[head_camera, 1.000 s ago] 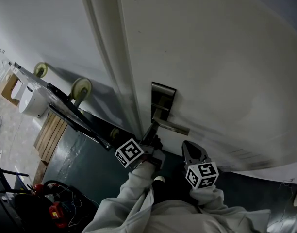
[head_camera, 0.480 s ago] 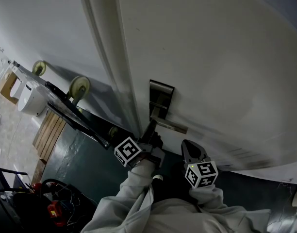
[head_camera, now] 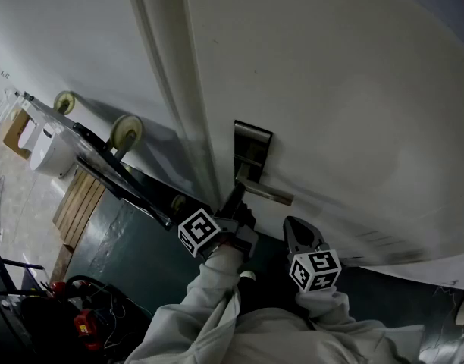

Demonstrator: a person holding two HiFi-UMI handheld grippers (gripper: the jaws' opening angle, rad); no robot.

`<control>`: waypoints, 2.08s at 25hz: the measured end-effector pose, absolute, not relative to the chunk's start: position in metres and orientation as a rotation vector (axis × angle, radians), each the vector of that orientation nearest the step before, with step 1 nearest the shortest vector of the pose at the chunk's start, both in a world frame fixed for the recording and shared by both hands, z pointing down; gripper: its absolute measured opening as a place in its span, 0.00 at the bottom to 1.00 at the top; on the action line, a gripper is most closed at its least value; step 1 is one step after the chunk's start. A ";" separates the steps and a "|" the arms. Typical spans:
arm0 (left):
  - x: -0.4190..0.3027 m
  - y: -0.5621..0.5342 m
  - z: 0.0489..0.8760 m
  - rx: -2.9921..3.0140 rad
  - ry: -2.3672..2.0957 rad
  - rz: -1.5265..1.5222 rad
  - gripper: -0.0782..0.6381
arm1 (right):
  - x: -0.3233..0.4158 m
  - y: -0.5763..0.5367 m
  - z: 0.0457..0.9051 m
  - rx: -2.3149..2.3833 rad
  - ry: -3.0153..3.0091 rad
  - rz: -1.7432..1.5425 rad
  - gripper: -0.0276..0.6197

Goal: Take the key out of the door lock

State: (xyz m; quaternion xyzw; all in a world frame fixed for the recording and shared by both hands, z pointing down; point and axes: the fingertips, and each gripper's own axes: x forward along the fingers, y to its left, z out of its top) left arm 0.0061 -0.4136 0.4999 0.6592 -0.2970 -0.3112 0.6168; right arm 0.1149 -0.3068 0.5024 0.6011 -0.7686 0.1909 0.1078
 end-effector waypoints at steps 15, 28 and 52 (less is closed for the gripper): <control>-0.001 -0.399 0.500 1.550 -0.691 -0.715 0.15 | 0.118 -0.307 0.502 1.769 -2.252 0.550 0.12; -0.006 -0.383 0.500 1.532 -0.662 -0.736 0.15 | 0.107 -0.289 0.505 1.760 -2.273 0.556 0.12; -0.071 -0.347 0.499 1.952 -0.984 -0.508 0.15 | 0.093 -0.283 0.502 1.701 -2.361 0.573 0.12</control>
